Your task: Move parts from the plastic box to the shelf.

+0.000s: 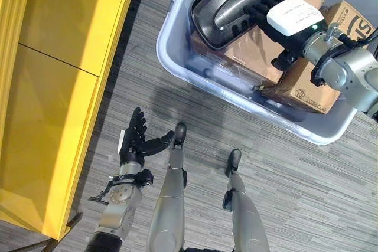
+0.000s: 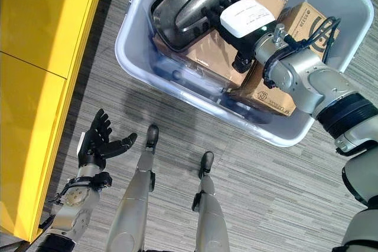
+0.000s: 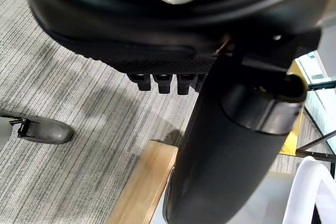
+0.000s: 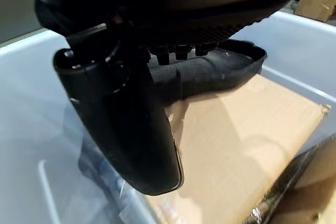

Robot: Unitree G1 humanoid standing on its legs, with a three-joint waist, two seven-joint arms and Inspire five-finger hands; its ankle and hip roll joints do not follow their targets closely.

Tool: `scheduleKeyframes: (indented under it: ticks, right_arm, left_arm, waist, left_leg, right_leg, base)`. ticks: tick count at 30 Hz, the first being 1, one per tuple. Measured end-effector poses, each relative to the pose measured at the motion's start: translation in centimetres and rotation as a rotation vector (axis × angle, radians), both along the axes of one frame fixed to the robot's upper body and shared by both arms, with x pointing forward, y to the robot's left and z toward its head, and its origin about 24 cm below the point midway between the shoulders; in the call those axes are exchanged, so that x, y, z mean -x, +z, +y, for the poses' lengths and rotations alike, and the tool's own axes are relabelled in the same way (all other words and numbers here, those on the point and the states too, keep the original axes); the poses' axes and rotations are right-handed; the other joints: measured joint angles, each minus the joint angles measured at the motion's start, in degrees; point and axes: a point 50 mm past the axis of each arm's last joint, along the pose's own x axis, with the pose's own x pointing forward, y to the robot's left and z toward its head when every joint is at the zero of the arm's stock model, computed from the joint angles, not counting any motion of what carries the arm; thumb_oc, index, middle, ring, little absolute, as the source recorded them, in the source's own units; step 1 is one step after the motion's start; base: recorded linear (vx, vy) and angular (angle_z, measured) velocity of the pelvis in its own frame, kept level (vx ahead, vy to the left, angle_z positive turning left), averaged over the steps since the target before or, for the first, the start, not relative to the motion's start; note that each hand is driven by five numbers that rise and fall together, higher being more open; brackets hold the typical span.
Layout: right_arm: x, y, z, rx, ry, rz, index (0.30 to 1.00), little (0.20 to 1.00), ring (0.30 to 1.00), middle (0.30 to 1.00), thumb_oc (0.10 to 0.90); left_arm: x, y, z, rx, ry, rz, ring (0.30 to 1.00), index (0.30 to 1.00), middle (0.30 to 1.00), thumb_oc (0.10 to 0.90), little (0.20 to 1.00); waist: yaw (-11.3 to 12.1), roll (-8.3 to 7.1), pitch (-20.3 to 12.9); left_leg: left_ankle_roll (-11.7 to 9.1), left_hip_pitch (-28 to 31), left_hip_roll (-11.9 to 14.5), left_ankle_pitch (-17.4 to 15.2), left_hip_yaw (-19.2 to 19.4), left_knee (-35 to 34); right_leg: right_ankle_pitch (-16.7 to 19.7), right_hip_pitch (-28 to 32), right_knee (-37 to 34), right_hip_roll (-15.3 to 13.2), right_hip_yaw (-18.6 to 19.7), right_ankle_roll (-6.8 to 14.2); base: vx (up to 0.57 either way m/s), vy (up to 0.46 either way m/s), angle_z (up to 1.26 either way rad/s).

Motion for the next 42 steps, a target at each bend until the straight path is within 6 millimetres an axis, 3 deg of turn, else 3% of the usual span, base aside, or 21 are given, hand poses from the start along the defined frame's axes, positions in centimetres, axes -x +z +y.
scheduleKeyframes:
  ticks: [15,29,31,34,36,38,42]
  right_arm:
    - [0.2,1.7,1.1,0.046,0.027,-0.052,1.0,1.0,1.0,1.0,0.9]
    - [-0.2,2.8,0.3,0.085,-0.031,-0.076,1.0,1.0,1.0,1.0,0.9]
    - [-0.4,3.0,-0.3,0.091,-0.062,-0.085,1.0,1.0,1.0,1.0,0.9]
    - [-0.1,4.8,-0.7,0.07,-0.068,-0.156,1.0,1.0,1.0,1.0,0.9]
    - [0.0,5.3,-0.9,0.06,-0.073,-0.173,1.0,1.0,1.0,1.0,0.9]
    - [0.1,6.0,-1.0,0.054,-0.082,-0.185,0.3,0.3,0.3,0.3,0.4]
    - [0.0,7.0,0.3,0.014,-0.047,-0.281,0.3,0.3,0.3,0.3,0.4]
  left_arm:
    - [0.0,0.2,0.2,-0.004,0.013,-0.009,1.0,1.0,1.0,0.9,1.0]
    - [-0.1,1.3,0.0,-0.007,-0.001,-0.065,1.0,1.0,1.0,0.9,1.0]
    - [-0.1,1.8,-0.2,-0.003,-0.009,-0.085,1.0,1.0,1.0,0.9,1.0]
    - [0.0,2.0,0.0,-0.008,-0.002,-0.1,1.0,1.0,1.0,0.9,1.0]
    - [0.0,2.1,0.0,-0.01,-0.005,-0.106,1.0,1.0,1.0,0.9,1.0]
    - [0.0,2.2,0.3,-0.015,0.015,-0.107,1.0,1.0,1.0,0.9,1.0]
    - [0.1,2.5,0.7,-0.029,0.035,-0.115,1.0,1.0,1.0,0.9,1.0]
  waist:
    - [0.13,0.0,-0.01]
    - [0.23,0.0,-0.01]
    - [0.38,0.0,-0.01]
    - [-1.49,0.01,-0.03]
    - [-1.67,0.0,-0.04]
    - [-1.59,-0.05,-0.08]
    - [-1.64,-0.42,-0.54]
  left_leg:
    - [-0.01,-2.04,-0.95,0.01,-1.84,0.07]
    - [-0.02,-6.85,-1.65,0.0,-3.6,1.71]
    - [-0.02,-8.81,-1.75,0.0,-4.05,2.52]
    - [-0.23,-14.0,-2.93,-0.29,-5.0,5.92]
    - [0.28,-15.17,-3.61,-0.7,-4.83,6.45]
    - [-0.32,-16.49,-4.07,-1.31,-4.71,7.19]
    - [-0.24,-19.09,-3.57,-1.32,-4.27,8.67]
  right_leg:
    - [-0.31,-0.41,-0.66,-0.45,-2.14,0.36]
    - [-0.73,-3.62,-0.15,-0.59,-3.72,0.72]
    - [-1.42,-5.88,1.53,-0.63,-3.91,0.72]
    - [-7.92,-15.51,15.6,-2.36,-3.71,0.94]
    - [-10.25,-19.14,21.2,-3.38,-2.98,1.06]
    - [-12.16,-22.52,25.95,-4.11,-1.86,0.56]
    - [-12.74,-27.08,30.11,-3.76,-0.37,0.12]
  base:
    - [0.02,-0.011,0.06]
    - [0.02,-0.03,0.05]
    - [-0.02,-0.035,0.06]
    - [-0.03,0.02,0.12]
    - [-0.01,0.024,0.1]
    - [-0.01,0.029,0.01]
    - [-0.01,-0.001,-0.1]
